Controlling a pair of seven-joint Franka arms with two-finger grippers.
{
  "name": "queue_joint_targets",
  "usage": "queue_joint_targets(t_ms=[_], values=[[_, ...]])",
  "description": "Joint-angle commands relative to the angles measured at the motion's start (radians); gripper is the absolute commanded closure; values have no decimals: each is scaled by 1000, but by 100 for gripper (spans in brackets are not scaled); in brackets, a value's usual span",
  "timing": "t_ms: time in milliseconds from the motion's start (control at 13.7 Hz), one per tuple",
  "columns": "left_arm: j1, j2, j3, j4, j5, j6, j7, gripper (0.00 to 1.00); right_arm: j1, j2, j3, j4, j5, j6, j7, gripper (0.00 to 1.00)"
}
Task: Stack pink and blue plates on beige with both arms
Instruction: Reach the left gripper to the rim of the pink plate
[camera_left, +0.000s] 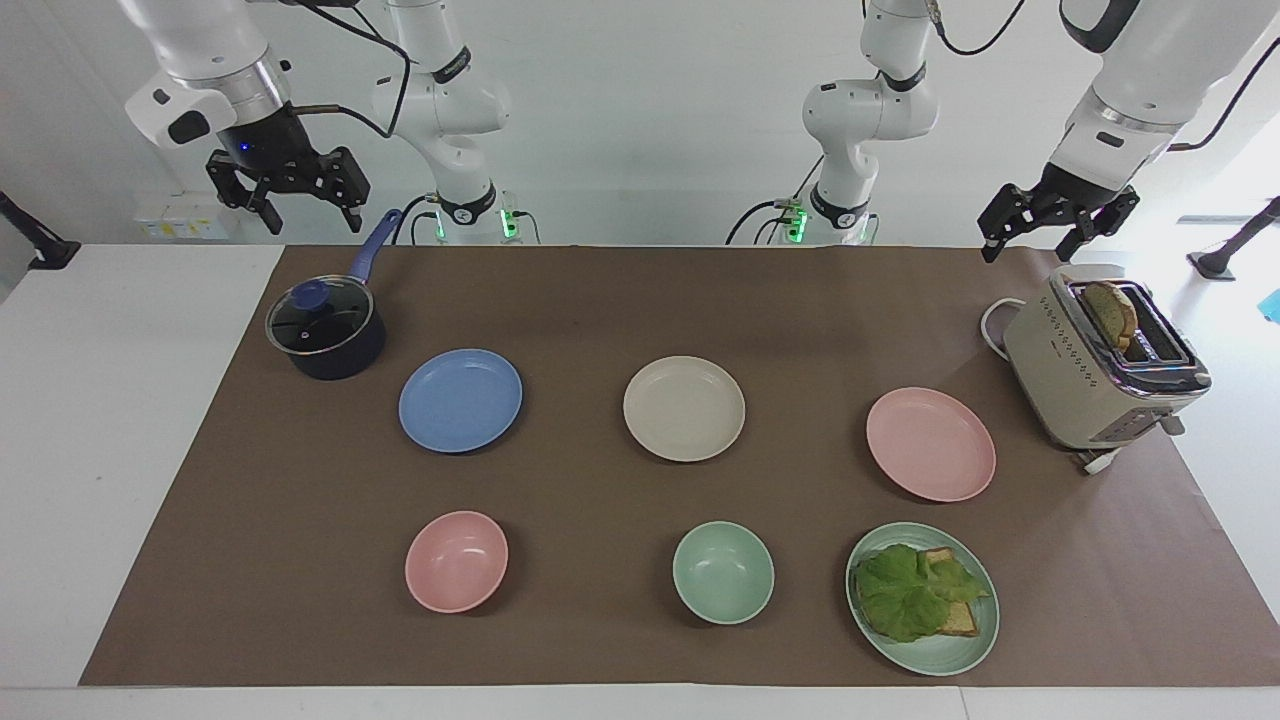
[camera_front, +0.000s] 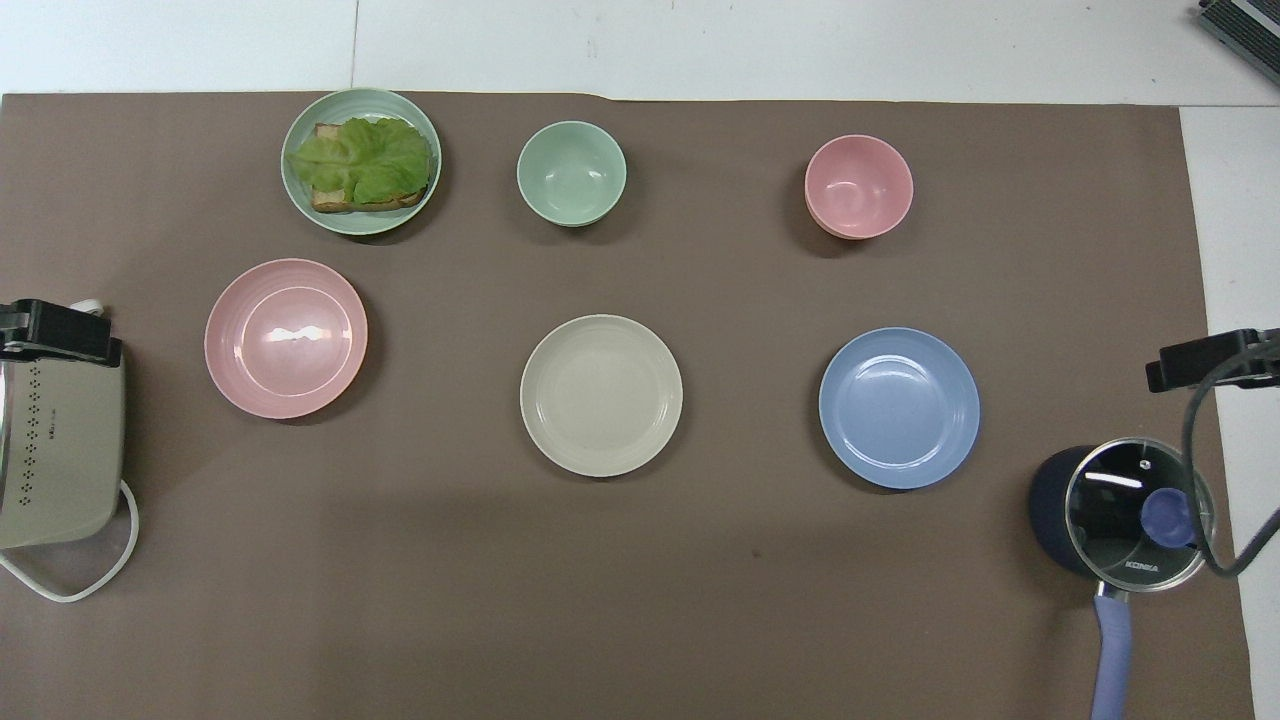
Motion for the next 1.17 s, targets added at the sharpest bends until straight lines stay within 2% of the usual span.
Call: queue_joint_targets(t_ms=[0,146,292,584,731,1096], values=[[4,-8,-1,6,-11,-17,-3,0,-5,-16,0,-17,10,8,-18,0],[5,-17,4,-20,-12,-8,-4,0,-5,-16,0,-17,10,8,-18,0],[31,-14,8,-107,-12,44,-4,0,-5,-16,0,-17,10,8,-18,0],[74,-3,8,-331,-12,356,-3,0,-5,-16,0,-17,10,8,-18,0],[93,40,8,-411,-12,484,-3,0,-7,-16,0,-17,10,8,-18,0],[114,230,8,-431,-12,659,-7,0,-5,-16,0,-17,10,8,-18,0]])
